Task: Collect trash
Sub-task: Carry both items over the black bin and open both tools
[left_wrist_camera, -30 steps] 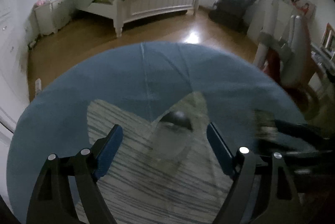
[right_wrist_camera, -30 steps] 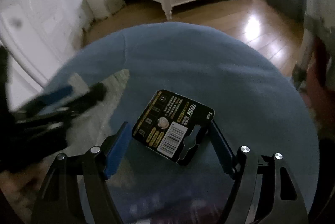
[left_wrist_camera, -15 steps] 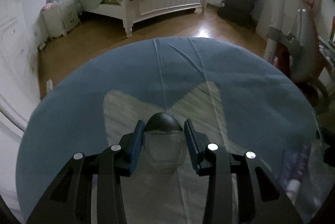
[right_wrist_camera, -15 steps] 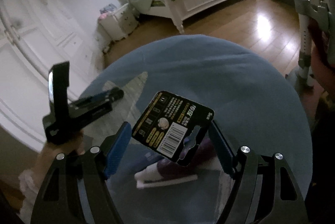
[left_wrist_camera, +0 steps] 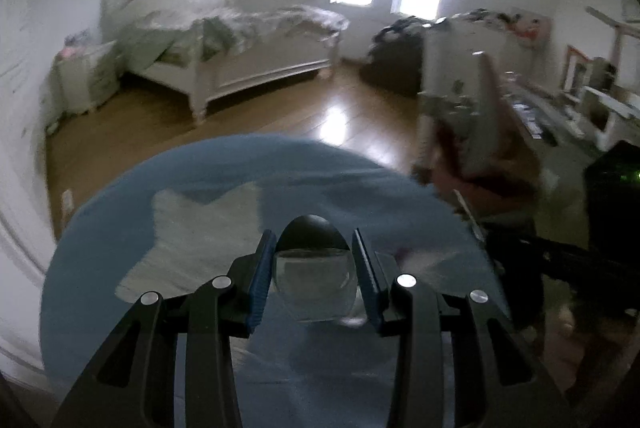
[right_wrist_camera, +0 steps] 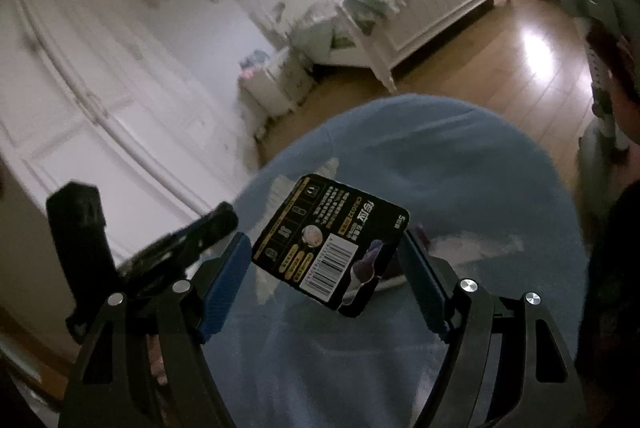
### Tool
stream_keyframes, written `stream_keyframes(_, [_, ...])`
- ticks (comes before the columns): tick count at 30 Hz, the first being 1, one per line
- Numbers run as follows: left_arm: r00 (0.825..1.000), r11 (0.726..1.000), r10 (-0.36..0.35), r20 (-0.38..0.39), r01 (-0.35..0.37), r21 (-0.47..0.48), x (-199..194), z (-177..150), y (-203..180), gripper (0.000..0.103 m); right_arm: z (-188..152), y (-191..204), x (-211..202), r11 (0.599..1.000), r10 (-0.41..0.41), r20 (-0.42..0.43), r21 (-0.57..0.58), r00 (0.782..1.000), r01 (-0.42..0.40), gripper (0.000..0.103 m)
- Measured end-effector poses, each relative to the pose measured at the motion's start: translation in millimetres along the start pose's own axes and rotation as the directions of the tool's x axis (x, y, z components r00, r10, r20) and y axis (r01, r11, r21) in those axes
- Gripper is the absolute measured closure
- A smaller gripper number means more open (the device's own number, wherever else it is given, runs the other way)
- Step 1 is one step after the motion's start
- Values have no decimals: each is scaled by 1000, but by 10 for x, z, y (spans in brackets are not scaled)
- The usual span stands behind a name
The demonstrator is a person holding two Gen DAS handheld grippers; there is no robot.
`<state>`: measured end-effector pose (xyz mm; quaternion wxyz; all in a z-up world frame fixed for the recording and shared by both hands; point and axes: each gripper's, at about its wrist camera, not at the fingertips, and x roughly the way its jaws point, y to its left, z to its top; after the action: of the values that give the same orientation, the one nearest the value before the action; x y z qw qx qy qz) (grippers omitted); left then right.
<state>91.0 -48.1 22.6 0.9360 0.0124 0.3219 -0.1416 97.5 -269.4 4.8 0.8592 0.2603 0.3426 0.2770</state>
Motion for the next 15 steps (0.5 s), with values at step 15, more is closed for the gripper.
stream_keyframes(15, [938,937,-342,-44,345,60,497,-20,-1338,64,-308,-1381,-1730,948,-131,240,313,962,51,27])
